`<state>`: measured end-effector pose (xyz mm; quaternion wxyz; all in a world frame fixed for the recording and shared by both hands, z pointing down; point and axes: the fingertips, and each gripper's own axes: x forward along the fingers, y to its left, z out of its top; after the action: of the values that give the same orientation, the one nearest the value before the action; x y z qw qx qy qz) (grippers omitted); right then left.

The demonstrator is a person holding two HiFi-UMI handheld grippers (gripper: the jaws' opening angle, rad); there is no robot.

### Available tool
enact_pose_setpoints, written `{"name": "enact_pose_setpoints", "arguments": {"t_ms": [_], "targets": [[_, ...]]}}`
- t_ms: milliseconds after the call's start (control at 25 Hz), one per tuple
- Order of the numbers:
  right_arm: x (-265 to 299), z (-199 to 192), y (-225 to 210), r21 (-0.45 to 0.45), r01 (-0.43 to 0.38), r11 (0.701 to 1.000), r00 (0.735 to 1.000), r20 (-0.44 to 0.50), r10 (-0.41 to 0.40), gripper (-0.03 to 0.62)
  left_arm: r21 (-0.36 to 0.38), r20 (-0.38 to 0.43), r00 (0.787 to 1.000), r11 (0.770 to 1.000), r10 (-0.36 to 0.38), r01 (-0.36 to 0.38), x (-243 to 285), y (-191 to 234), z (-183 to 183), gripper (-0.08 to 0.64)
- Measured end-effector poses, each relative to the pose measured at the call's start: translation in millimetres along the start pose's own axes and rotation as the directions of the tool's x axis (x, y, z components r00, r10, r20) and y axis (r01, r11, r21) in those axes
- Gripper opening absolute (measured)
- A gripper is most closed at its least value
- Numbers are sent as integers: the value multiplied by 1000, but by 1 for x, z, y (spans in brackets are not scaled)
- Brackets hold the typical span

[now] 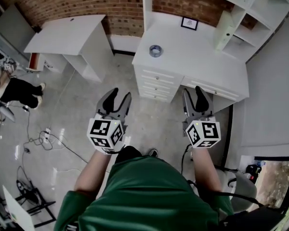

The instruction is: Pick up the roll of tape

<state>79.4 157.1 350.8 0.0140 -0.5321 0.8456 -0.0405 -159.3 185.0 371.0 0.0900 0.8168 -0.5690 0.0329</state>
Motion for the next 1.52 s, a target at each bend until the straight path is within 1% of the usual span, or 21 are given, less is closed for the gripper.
{"name": "enact_pose_setpoints", "arguments": {"t_ms": [200,360,520,680,880,1120,1320,1520], "targets": [[15,-7,-26,16,28,999,1000,-12,-28,212,6,-8,1000,1000,-14,14,32,2,3,209],[35,-14,-40,9,51,999,998,-27,-50,213,-6,-16,999,999,-38,38,68,11,0,209],[58,-15,-66,-5,119,993,992,-41,-119,212,-21,-21,994,994,-105,105,119,17,-2,209],[94,-11,-86,-23,176,984,983,-56,-177,212,-45,-32,986,986,-161,160,177,35,2,209],[151,-12,-105,-25,238,971,968,-77,-239,212,-56,-57,970,971,-236,233,249,61,5,209],[212,-22,-122,-29,287,958,950,-122,-288,210,-76,-98,952,956,-291,284,321,94,0,209],[248,-27,-129,-32,339,940,928,-153,-340,210,-99,-131,934,941,-333,322,364,122,-8,209],[270,-32,-136,-41,384,922,906,-175,-385,210,-100,-178,912,928,-370,358,399,137,-26,209]]}}
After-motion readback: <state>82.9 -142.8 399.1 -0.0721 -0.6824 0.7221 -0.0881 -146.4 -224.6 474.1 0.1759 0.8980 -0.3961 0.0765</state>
